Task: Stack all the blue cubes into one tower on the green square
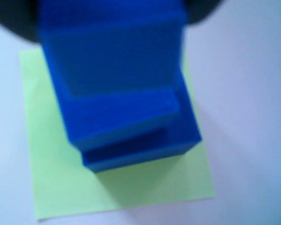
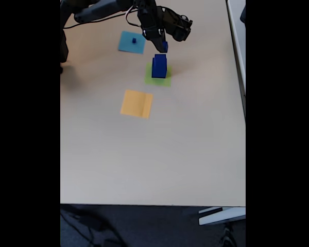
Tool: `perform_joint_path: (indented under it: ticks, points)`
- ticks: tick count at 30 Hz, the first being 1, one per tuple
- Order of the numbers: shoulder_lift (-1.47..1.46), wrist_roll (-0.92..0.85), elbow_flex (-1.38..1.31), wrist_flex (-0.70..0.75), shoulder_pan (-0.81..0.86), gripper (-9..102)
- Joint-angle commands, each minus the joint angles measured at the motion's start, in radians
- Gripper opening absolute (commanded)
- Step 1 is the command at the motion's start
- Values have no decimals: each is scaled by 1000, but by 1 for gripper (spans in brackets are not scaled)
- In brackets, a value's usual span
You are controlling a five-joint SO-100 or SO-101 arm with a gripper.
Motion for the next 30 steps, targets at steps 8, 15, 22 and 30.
perform_joint_path:
  ticks: [8,15,22,30]
  points:
    - [-15,-46,-43,-12,23,4]
    - [-32,-61,-43,-9,29,3]
    - [-25,-66,-40,-6,28,2]
    - [-29,-64,-20,-6,18,2]
